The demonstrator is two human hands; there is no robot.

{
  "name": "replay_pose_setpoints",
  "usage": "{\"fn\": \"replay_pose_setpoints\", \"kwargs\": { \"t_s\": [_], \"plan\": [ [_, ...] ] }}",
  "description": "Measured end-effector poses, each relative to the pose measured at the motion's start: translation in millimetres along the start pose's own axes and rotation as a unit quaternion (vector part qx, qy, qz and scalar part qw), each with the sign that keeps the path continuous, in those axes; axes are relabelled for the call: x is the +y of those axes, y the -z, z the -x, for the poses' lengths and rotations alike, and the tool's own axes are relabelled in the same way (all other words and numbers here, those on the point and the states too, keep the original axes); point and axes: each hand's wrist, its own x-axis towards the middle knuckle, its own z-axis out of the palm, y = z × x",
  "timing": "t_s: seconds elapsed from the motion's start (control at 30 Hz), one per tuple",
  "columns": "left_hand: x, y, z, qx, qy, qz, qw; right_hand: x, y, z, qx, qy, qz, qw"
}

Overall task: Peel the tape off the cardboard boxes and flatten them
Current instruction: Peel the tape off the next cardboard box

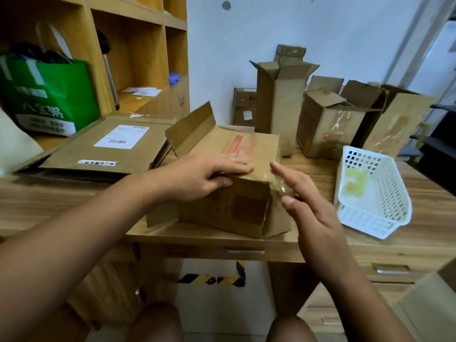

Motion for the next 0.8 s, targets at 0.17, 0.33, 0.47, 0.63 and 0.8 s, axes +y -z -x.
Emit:
{"fn": "replay_pose_setpoints", "kwargs": {
  "t_s": [0.17, 0.33, 0.47, 0.63, 0.8],
  "plan": [
    [2.6, 0.9, -0.4, -0.010, 0.009, 0.005, 1.000, 3.1, 21.2, -3.6, -0.039, -0.029, 0.024, 0.999],
    [3.7, 1.7, -0.1, -0.010, -0.001, 0.012, 1.000, 2.3, 34.7, -10.4, 0.043, -0.013, 0.071, 0.996],
    [1.4, 0.4, -0.7, -0.010, -0.004, 0.015, 1.000, 0.6, 46.6, -18.5, 0.076, -0.018, 0.043, 0.996],
    [-5.6, -2.2, -0.4, -0.001, -0.014, 0.016, 1.000, 11.5, 72.7, -33.4, 0.106, -0.022, 0.122, 0.987],
    [-4.6, -1.5, -1.4, -0.001, -0.021, 0.021, 1.000, 18.4, 114.0, -57.5, 0.144, -0.103, 0.162, 0.971]
  ]
}}
